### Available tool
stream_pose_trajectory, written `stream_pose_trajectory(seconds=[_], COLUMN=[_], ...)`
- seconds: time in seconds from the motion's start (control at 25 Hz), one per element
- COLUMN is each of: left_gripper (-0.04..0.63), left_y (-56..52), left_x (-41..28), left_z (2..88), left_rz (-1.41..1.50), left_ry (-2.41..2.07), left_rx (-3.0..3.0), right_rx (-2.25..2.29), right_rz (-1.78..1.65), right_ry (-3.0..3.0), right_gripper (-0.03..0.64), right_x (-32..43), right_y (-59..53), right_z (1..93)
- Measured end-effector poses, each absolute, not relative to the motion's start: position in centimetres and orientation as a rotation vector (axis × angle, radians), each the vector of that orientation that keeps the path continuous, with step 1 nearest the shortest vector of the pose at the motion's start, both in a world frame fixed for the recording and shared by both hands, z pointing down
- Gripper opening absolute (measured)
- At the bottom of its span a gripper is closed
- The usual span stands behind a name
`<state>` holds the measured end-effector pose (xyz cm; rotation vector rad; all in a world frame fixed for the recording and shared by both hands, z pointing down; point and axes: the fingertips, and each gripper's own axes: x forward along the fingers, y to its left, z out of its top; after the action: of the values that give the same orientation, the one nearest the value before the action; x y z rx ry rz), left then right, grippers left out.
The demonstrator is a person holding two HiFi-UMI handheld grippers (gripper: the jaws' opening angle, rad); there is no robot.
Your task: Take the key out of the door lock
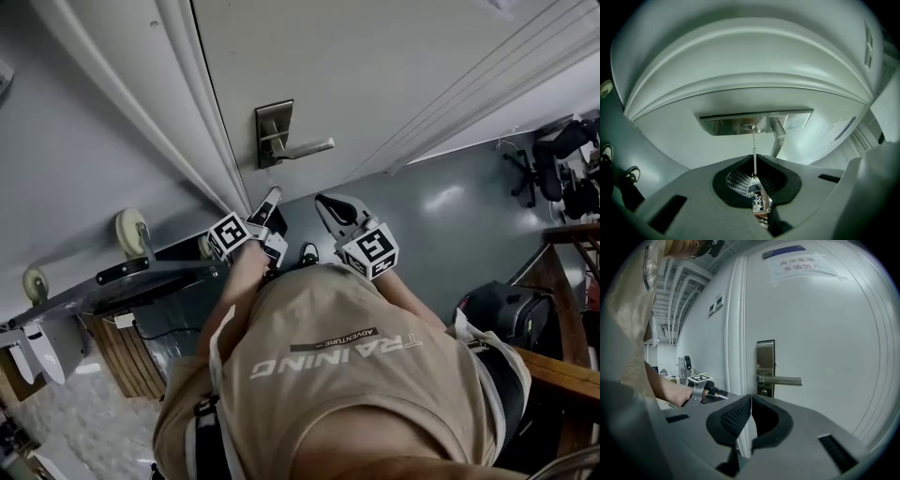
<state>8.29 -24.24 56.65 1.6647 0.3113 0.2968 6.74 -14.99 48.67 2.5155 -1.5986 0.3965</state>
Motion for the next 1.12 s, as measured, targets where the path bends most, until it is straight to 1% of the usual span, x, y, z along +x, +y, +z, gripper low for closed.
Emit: stream_pose_trajectory(seconds=[0.4,0.72,1.12], left_gripper=[0.023,0.023,0.023], left_y=[-24.5,-23.3,-19.2], left_x=[5.6,4.8,2.3], left_z=[55.3,51.5,48.8], left_rz=[0.246,0.164,0.064], left_ry=[0.418,0.404,0.3], left_rx=[1.643,1.67,1.691], right_rx=[2.517,2.502,2.44], right_rz=[0.447,0.304,0.37], right_ry=[-1.553,-1.664,-1.845], right_gripper=[0.015,0.015,0.015], right_x=[3.7,5.0,3.9], right_y=[-15.5,-15.7,-8.7], right_z=[50.3,47.5,48.4])
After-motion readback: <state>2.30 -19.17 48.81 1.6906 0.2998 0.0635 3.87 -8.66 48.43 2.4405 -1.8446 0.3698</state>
